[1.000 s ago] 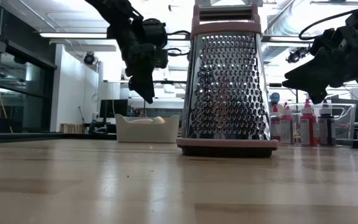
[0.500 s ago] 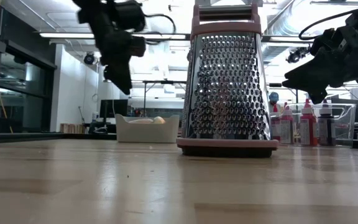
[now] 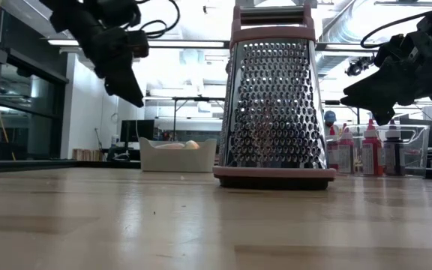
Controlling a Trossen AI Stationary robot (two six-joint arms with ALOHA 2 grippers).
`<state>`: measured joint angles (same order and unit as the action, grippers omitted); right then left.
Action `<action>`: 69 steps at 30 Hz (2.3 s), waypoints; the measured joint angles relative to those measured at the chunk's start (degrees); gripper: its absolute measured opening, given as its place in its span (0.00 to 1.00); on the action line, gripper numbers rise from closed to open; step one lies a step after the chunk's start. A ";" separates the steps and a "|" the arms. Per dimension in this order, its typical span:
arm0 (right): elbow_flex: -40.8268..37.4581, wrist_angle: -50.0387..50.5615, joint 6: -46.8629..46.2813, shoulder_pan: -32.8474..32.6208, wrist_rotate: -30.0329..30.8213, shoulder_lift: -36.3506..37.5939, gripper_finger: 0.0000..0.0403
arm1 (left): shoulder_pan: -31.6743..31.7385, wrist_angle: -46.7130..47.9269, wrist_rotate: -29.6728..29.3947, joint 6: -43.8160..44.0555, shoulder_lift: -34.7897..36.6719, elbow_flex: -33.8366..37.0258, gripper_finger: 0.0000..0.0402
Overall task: Pick & Place Food Item
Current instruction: Return to Home Position
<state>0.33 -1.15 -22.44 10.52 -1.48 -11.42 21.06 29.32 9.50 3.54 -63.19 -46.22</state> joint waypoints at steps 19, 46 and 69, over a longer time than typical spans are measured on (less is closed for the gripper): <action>0.01 0.02 0.00 0.00 0.00 0.00 0.28 | 0.00 -16.84 2.43 4.31 17.43 19.86 0.45; 0.00 0.04 0.01 -0.02 0.02 0.00 0.28 | 0.02 -16.90 2.47 3.29 31.44 20.28 0.45; 0.00 0.04 0.01 -0.02 0.02 0.00 0.28 | -1.62 -24.10 -1.03 5.39 42.71 30.99 0.45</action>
<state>0.33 -1.10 -22.43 10.50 -1.45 -11.42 19.44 5.22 8.47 8.93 -20.48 -15.22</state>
